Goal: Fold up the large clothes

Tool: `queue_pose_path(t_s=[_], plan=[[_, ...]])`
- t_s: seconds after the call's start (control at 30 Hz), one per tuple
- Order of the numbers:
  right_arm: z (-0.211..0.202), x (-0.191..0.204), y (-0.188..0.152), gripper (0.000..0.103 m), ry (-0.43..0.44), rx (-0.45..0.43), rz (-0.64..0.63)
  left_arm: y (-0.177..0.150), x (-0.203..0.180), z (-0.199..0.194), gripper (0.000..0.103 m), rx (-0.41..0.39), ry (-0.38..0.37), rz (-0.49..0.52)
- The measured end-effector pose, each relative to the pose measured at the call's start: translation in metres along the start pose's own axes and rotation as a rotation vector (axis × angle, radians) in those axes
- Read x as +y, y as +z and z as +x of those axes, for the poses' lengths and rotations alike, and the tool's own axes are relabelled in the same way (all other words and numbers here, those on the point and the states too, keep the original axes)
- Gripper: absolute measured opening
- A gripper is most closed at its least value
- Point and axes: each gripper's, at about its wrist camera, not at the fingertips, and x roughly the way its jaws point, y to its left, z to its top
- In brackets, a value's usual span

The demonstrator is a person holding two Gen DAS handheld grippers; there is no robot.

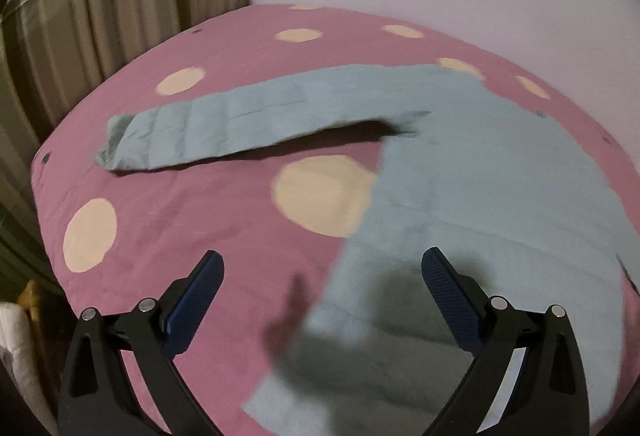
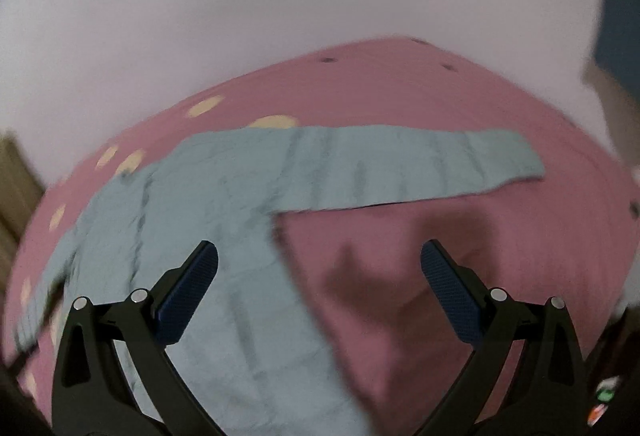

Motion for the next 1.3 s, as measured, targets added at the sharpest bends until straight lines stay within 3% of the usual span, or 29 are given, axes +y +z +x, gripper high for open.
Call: queue_pose_path(t_s=[0.07, 0.13, 0.37, 0.53, 0.7, 0.8, 0.83, 0.93, 1.07, 1.3], plan=[[0.019, -0.034, 0.010, 0.068, -0.010, 0.027, 0.087, 0.002, 0.013, 0.017, 0.098, 0.021, 0.022, -0.037], [0.039, -0.069, 0.017, 0.066, -0.040, 0.059, 0.180, 0.001, 0.028, 0.033, 0.098, 0.037, 0.030, -0.080], [0.095, -0.171, 0.025, 0.066, 0.001, 0.087, 0.493, -0.002, 0.055, 0.058, 0.098, 0.040, 0.058, -0.151], [0.122, -0.204, 0.029, 0.066, 0.020, 0.059, 0.598, -0.008, 0.057, 0.068, 0.098, 0.050, 0.095, -0.155], [0.138, -0.218, 0.041, 0.064, 0.015, -0.005, 0.601, -0.009, 0.050, 0.071, 0.098, 0.038, 0.137, -0.118], [0.143, -0.217, 0.046, 0.040, -0.039, -0.008, 0.573, -0.007, 0.051, 0.072, 0.099, 0.037, 0.142, -0.117], [0.144, -0.215, 0.048, 0.028, -0.065, -0.008, 0.549, -0.007, 0.051, 0.072, 0.099, 0.038, 0.142, -0.116], [0.147, -0.214, 0.053, 0.009, -0.056, -0.006, 0.543, -0.006, 0.050, 0.073, 0.099, 0.038, 0.148, -0.112], [0.130, -0.210, 0.056, 0.006, -0.059, -0.050, 0.495, -0.006, 0.050, 0.073, 0.099, 0.037, 0.146, -0.114], [0.103, -0.126, 0.087, 0.005, -0.019, -0.129, 0.292, -0.006, 0.051, 0.072, 0.099, 0.046, 0.155, -0.107]])
